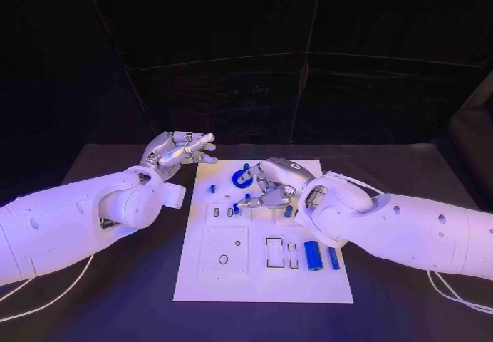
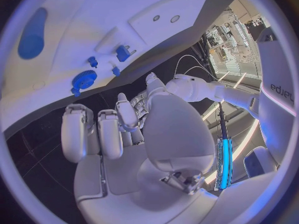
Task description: Assemble the parts on the task board
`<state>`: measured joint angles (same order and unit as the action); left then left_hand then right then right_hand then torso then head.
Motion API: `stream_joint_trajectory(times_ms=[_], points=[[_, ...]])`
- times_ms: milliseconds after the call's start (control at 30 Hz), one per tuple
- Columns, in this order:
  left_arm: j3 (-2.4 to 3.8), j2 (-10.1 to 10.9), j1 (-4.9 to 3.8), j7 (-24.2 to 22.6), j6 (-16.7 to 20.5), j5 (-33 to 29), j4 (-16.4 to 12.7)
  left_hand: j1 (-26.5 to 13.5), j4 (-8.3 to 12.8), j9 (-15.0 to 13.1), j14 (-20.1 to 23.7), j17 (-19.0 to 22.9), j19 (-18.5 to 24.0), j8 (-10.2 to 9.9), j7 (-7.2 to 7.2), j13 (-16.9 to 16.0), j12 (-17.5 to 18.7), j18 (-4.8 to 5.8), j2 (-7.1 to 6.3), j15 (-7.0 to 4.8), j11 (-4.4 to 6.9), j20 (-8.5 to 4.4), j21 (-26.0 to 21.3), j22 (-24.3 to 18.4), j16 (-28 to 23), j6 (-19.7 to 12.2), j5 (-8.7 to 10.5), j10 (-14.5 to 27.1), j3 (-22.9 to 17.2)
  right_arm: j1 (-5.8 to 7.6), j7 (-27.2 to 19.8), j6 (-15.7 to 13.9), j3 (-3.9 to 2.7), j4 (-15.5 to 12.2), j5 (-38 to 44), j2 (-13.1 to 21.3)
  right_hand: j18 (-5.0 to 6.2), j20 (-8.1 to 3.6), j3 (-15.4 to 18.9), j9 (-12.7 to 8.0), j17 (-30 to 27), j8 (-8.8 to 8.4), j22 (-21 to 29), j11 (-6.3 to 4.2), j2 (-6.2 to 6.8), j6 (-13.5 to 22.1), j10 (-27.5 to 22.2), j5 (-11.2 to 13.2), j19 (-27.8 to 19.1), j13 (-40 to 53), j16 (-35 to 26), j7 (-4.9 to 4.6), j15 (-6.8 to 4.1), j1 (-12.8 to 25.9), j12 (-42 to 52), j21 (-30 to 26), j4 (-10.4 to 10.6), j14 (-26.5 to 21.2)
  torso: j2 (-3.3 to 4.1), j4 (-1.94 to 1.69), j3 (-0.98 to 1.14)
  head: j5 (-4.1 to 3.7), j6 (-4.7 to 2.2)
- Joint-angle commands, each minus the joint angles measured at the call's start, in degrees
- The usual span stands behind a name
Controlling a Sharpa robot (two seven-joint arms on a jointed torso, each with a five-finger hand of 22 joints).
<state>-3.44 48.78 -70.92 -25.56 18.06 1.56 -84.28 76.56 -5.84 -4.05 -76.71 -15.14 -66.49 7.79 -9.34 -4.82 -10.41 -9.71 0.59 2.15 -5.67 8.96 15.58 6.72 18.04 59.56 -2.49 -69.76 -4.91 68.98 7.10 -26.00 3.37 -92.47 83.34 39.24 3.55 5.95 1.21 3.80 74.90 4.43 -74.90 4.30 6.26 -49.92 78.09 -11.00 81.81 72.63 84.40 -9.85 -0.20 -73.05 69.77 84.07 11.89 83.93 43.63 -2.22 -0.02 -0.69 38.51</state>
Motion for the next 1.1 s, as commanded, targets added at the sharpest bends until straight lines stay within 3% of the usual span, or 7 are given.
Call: stream_joint_trajectory(times_ms=[33,100,267,400,600,867,1100], points=[[0.06,0.26,-0.1,7.12,-0.86,7.33,-0.03,-0.99,-0.41,-0.23,-4.1,-2.81,-3.52,0.49,0.87,-0.68,-1.12,-0.92,-0.41,-1.41,1.29,-1.48,2.03,1.0,3.56,1.66,-0.31,-3.22,0.84,0.61,-7.81,-1.58,-0.88,-1.33,-8.2,1.77,-0.44,0.46,0.67,0.11,5.34,-0.07,-0.35,0.44,-0.36,0.26,-0.09,-0.06,0.06,-0.13,-0.38,-0.03,0.45,-0.97,-0.4,-0.38,0.35,3.91,-0.06,0.01,0.0,0.15,-0.13],[0.06,0.44,-0.11,10.8,-2.51,10.3,-0.1,-1.5,-0.74,-0.35,-7.55,-5.4,-6.38,0.57,1.6,-1.65,-2.74,-0.95,-0.56,-2.55,2.3,-2.59,4.0,2.02,7.26,2.24,-0.61,-6.09,1.33,1.09,-8.62,-1.17,-1.37,-1.7,-11.58,2.87,-0.43,0.46,0.77,0.17,5.29,0.13,-0.29,0.39,-1.01,0.01,-0.15,-0.4,0.02,-0.16,-0.43,0.04,0.43,-1.53,-0.43,-0.42,0.48,3.89,-0.19,0.06,0.03,0.33,0.05],[0.07,0.99,-0.41,24.63,-10.35,21.88,-0.64,-6.51,-3.78,-2.47,-11.22,-53.82,-13.09,2.35,4.01,-12.59,-16.09,-0.54,0.91,-5.24,3.97,-6.84,15.61,9.69,56.91,3.35,-0.02,-7.81,4.47,3.21,-10.16,-0.74,-2.08,-0.84,-22.47,5.2,-0.08,0.34,1.06,0.24,3.69,0.57,1.37,0.2,-2.9,-0.45,-1.05,-2.28,-0.9,-1.3,-1.56,0.24,0.26,-2.72,-1.78,-1.23,0.65,3.46,-0.54,0.28,0.2,0.47,0.18],[0.07,0.94,-1.19,34.09,-15.83,30.47,-1.1,-8.53,-5.37,-4.83,-11.65,-66.72,-13.0,4.64,4.04,-26.52,-30.65,1.67,2.67,-5.25,5.12,-6.71,30.08,25.74,66.61,3.4,-0.32,-5.28,6.3,4.46,-10.19,-1.01,-2.28,0.01,-26.14,6.83,-0.05,0.19,1.54,0.25,3.74,0.81,1.6,0.06,-3.6,-0.63,-1.07,-4.82,-0.97,-1.41,-1.6,0.36,0.12,-3.47,-1.87,-1.39,0.51,3.5,-0.8,0.27,0.19,0.63,0.14],[0.07,0.13,-2.63,46.76,-22.56,41.24,-2.06,-6.79,-4.36,-8.56,-13.29,-74.86,-18.3,8.49,3.88,-43.24,-46.68,5.16,5.38,-5.3,4.71,-6.62,54.4,54.66,71.96,-0.21,-0.38,-1.67,6.43,5.43,-9.57,-1.02,-2.39,0.9,-27.63,9.0,-0.05,0.12,1.79,0.31,3.76,1.12,1.59,-0.05,-3.86,-1.0,-1.04,-5.82,-0.93,-1.42,-1.62,0.49,0.03,-3.8,-1.87,-1.4,0.44,3.52,-1.18,0.47,0.56,1.3,0.36],[-0.07,-2.69,-4.96,54.65,-28.15,48.16,-1.79,-8.37,-5.13,-12.11,-13.29,-74.86,-18.2,12.65,3.9,-46.69,-50.1,5.26,5.54,-5.23,4.7,-6.3,57.74,58.27,71.96,-3.1,-0.32,0.41,8.16,5.68,-8.91,-0.68,-2.41,2.2,-27.7,9.25,-0.01,0.08,1.89,0.31,3.57,1.21,1.8,-0.1,-3.94,-1.07,-1.15,-6.08,-1.03,-1.6,-1.75,0.53,-0.01,-4.05,-2.06,-1.51,0.33,3.48,-1.8,0.79,0.87,1.52,0.81],[-1.61,-5.54,-6.87,57.33,-26.47,49.67,-1.15,-8.98,-5.56,-16.56,-13.29,-74.86,-18.72,18.28,4.52,-52.6,-55.28,6.02,4.89,-5.42,5.07,-6.36,61.74,63.73,71.96,-4.46,-0.36,-1.16,10.35,5.71,-8.45,-0.3,-2.4,3.27,-27.37,8.8,0.02,0.06,1.93,0.31,3.46,1.24,1.92,-0.12,-4.0,-1.07,-1.21,-6.2,-1.09,-1.69,-1.83,0.54,-0.03,-4.21,-2.17,-1.56,0.27,3.46,-2.11,0.84,0.94,1.67,1.02]])
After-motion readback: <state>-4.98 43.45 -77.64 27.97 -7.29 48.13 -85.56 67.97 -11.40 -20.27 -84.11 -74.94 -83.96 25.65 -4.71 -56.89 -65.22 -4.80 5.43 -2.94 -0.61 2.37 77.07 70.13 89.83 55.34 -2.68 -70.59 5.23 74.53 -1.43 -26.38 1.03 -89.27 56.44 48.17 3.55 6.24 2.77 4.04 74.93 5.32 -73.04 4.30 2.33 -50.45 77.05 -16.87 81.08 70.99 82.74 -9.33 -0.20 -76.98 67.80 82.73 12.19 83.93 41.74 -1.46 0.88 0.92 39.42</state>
